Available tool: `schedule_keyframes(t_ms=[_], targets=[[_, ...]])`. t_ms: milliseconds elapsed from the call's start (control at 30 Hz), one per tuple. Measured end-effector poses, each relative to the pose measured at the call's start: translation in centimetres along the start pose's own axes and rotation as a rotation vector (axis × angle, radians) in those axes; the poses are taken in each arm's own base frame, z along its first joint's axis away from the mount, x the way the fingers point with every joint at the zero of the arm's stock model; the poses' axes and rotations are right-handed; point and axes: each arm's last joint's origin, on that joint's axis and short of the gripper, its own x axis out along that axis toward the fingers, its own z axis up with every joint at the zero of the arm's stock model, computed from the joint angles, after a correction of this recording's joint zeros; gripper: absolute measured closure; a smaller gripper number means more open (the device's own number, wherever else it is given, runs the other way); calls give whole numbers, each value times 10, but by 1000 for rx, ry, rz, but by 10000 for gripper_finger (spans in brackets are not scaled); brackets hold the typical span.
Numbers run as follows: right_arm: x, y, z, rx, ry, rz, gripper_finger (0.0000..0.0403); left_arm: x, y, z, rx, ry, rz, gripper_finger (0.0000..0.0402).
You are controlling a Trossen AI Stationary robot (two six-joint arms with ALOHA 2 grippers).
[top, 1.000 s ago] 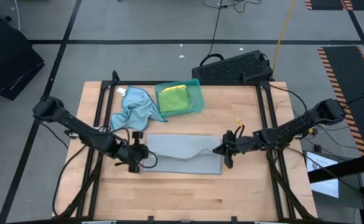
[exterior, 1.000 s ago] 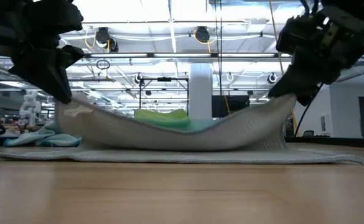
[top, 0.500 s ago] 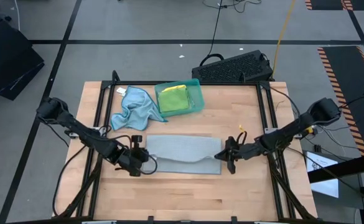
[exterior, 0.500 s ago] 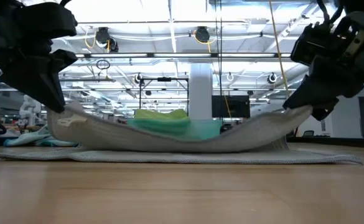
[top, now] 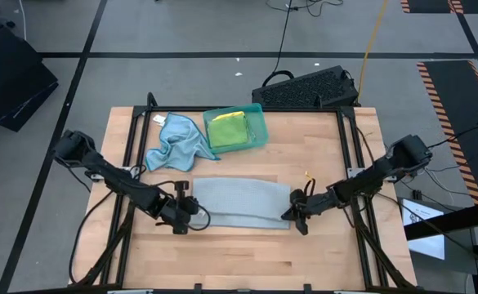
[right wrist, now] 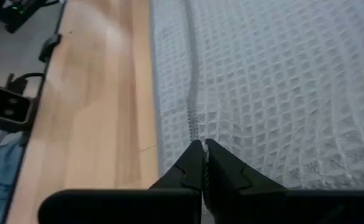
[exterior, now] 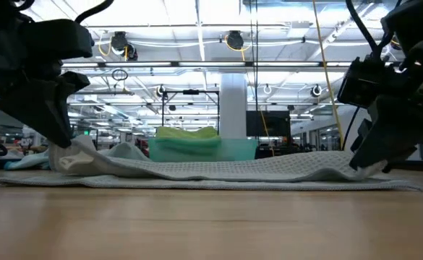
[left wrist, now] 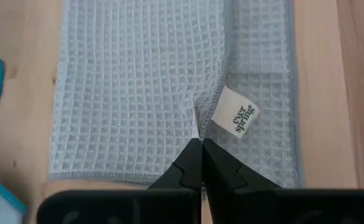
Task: Fold microfiber towels
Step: Fold the gray microfiber cloth
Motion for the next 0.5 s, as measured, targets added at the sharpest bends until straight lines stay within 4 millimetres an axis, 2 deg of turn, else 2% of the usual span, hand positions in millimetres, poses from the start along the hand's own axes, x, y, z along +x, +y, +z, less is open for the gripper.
schedule_keyframes(t_ms=[233, 500], targets=[[2, 11, -2, -18, -13, 108, 398, 1, -1, -1, 13, 13, -14, 398], [0, 15, -5, -12, 2, 124, 398, -2, 1, -1, 55, 6, 6, 398]])
